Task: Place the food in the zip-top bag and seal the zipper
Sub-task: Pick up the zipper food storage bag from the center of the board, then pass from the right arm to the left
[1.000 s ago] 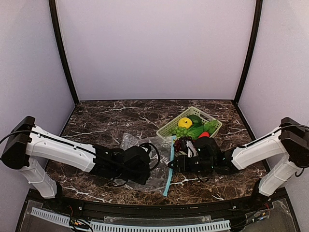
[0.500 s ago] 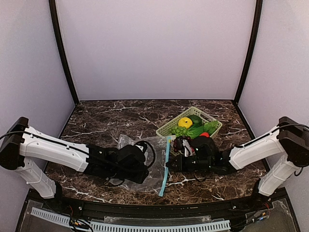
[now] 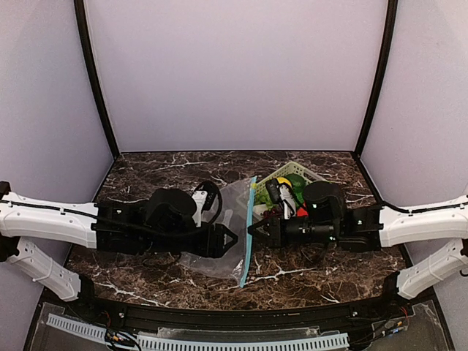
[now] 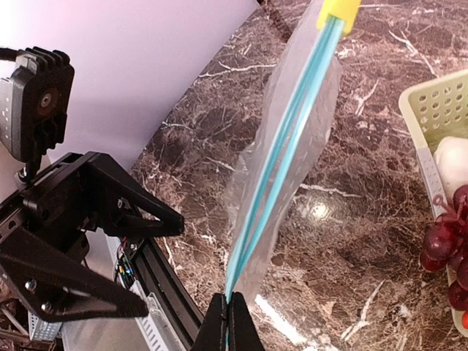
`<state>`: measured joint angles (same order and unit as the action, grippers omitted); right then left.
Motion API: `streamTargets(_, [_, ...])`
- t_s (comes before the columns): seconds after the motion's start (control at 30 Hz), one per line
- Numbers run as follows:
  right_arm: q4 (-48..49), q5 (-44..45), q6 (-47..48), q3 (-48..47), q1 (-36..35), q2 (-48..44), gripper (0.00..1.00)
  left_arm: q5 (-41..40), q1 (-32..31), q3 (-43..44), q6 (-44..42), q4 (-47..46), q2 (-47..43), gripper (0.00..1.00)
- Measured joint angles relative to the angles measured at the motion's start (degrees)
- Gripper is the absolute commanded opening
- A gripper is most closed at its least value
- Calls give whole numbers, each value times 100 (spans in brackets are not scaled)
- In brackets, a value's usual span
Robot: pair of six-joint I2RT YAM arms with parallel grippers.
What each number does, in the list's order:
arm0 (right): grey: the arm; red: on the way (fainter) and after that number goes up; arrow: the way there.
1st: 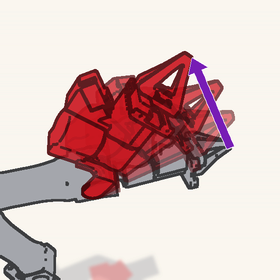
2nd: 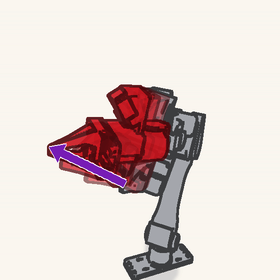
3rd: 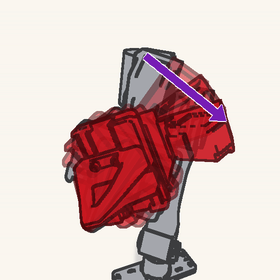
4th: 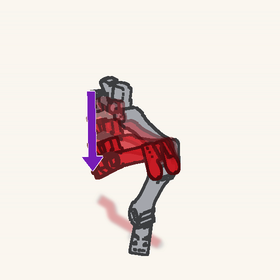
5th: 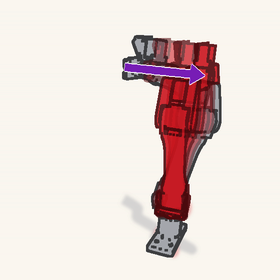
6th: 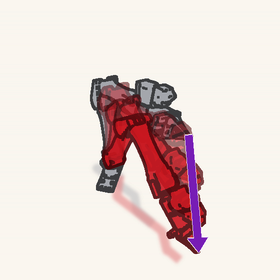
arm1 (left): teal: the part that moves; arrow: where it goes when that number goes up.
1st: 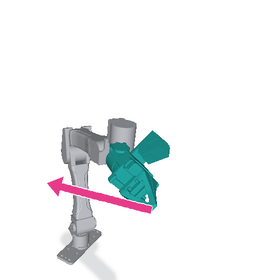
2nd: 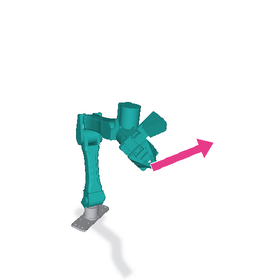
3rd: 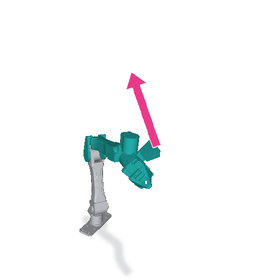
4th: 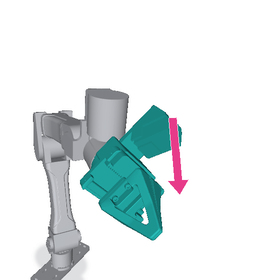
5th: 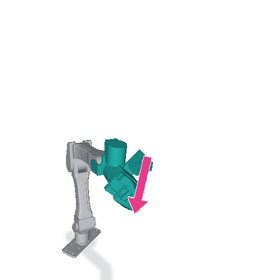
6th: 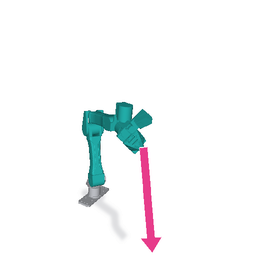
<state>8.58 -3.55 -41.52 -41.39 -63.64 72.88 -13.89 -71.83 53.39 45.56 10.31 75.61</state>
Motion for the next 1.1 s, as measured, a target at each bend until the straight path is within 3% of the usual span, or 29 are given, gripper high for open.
streamTargets(0.4, [-2708,726,1005,-2229,-79,-352,0,522,0,1211,-490,-446,33,80])
streamTargets(0.77, [-3445,476,1386,-2291,-201,-7,0,308,125,1036,-297,-564,-55,85])
streamTargets(0.87, [-3434,442,1384,-2205,-262,22,0,234,203,970,-177,-577,-66,82])
streamTargets(1.0, [-3399,389,1384,-2173,-286,20,0,144,328,780,-17,-619,-146,67])
streamTargets(1.1, [-3383,319,1384,-2164,-295,20,0,151,459,588,83,-688,-256,66])
